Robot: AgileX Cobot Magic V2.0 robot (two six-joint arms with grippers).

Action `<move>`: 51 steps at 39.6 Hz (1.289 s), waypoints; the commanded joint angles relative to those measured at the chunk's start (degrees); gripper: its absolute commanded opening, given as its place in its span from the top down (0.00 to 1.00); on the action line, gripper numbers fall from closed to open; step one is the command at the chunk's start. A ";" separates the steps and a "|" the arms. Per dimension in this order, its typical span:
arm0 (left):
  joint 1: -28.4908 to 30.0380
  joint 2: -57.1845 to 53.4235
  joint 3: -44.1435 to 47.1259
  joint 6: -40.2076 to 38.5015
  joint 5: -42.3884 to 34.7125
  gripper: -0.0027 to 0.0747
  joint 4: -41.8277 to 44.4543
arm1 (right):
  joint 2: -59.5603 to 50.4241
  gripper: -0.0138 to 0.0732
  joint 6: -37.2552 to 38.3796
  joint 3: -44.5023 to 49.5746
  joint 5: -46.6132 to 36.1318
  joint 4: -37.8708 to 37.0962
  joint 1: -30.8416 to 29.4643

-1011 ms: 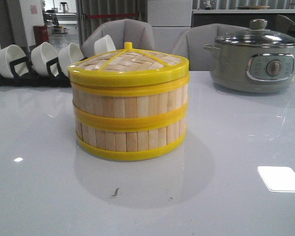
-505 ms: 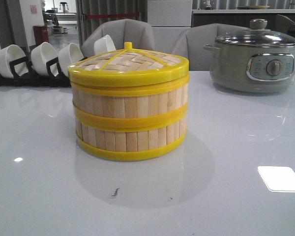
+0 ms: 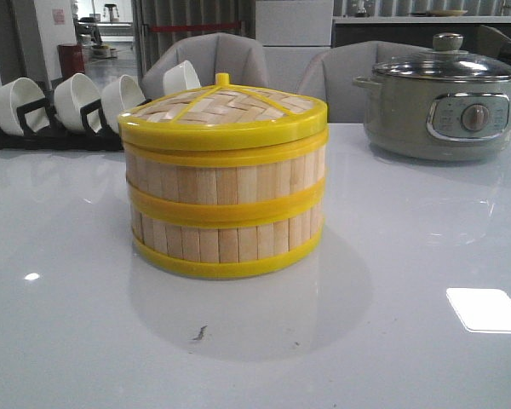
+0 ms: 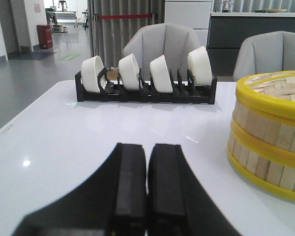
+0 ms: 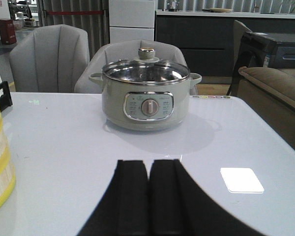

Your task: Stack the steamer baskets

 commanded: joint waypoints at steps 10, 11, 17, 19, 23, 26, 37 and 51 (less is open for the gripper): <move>0.06 -0.77 0.06 -0.51 -4.28 0.85 -0.61 | 0.55 0.76 -0.03 -1.73 -4.83 -0.58 -0.41; 0.06 -0.77 0.06 -0.51 -4.28 0.85 -0.61 | 0.55 0.76 -0.03 -1.73 -4.83 -0.58 -0.41; 0.06 -0.77 0.06 -0.51 -4.28 0.85 -0.61 | 0.55 0.76 -0.03 -1.73 -4.83 -0.58 -0.41; 0.06 -0.77 0.06 -0.51 -4.28 0.85 -0.61 | 0.55 0.76 -0.03 -1.73 -4.83 -0.58 -0.41; 0.06 -0.77 0.06 -0.51 -4.28 0.85 -0.61 | 0.55 0.76 -0.03 -1.73 -4.83 -0.58 -0.41; 0.06 -0.77 0.06 -0.51 -4.28 0.85 -0.61 | 0.55 0.76 -0.03 -1.73 -4.83 -0.58 -0.41; 0.06 -0.77 0.06 -0.51 -4.28 0.85 -0.61 | 0.55 0.76 -0.03 -1.73 -4.83 -0.58 -0.41; 0.06 -0.77 0.06 -0.51 -4.28 0.85 -0.61 | -1.78 0.78 -0.03 1.06 -4.84 -0.58 -0.41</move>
